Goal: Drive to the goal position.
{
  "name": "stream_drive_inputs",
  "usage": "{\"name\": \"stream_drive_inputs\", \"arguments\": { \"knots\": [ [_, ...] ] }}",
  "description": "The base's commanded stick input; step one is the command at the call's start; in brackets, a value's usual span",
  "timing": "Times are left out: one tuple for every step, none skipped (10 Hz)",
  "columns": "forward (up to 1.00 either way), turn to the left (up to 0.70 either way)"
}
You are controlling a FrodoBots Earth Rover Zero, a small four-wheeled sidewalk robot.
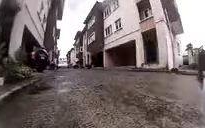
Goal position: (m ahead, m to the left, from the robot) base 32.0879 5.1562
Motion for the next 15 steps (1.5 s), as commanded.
{"name": "stream_drive_inputs", "arguments": {
  "knots": [
    [0.70,0.00],
    [0.70,0.00],
    [0.70,0.00],
    [0.70,0.00],
    [0.70,0.00],
    [0.70,0.00],
    [0.70,0.00],
    [0.70,0.00],
    [0.70,0.00],
    [0.70,0.00],
    [0.70,0.00],
    [0.70,0.00],
    [0.70,0.00],
    [0.70,0.00],
    [0.70,0.00]
  ]
}}
